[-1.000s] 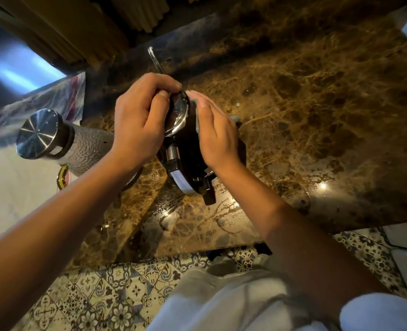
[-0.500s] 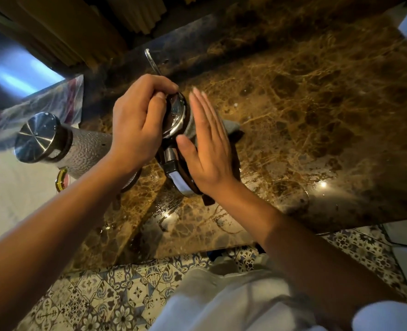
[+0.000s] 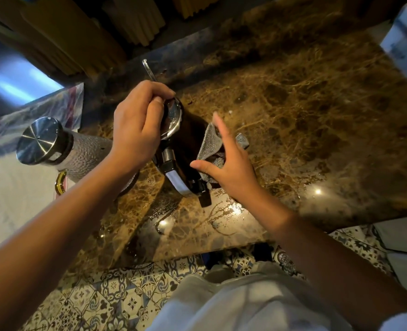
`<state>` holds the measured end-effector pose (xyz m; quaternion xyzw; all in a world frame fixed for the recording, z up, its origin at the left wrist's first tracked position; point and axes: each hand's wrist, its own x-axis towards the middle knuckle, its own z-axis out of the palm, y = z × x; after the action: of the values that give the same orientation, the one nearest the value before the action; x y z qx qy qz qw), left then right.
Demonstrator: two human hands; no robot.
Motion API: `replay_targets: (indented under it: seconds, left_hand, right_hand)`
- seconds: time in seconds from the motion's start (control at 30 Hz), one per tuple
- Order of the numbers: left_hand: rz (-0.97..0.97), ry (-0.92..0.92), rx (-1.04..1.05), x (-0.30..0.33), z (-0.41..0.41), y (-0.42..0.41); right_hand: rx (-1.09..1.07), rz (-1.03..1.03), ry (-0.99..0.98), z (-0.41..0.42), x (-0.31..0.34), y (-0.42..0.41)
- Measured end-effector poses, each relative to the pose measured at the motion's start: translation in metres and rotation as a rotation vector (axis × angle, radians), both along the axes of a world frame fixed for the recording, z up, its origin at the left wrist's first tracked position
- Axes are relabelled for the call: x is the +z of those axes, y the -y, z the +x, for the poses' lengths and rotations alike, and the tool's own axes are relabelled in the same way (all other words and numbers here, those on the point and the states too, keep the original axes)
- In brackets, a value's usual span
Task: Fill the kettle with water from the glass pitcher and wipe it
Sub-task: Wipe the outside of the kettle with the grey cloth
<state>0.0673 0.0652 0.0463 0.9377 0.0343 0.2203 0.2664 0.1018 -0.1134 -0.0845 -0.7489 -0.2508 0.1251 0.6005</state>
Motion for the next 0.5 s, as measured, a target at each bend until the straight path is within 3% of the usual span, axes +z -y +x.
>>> replay_targets:
  seconds: [0.13,0.4,0.5]
  left_hand:
    - [0.005,-0.016,0.011,0.001,-0.002,0.001]
    - [0.026,0.004,0.024,0.001,0.000,0.000]
    - [0.015,0.006,0.028,-0.001,0.001,-0.001]
  right_hand:
    - [-0.189,-0.077,0.192,0.001,0.000,0.002]
    - [-0.143,0.062,-0.029,-0.040,0.001,-0.002]
    - [-0.033,0.067,0.095,-0.052,0.011,0.000]
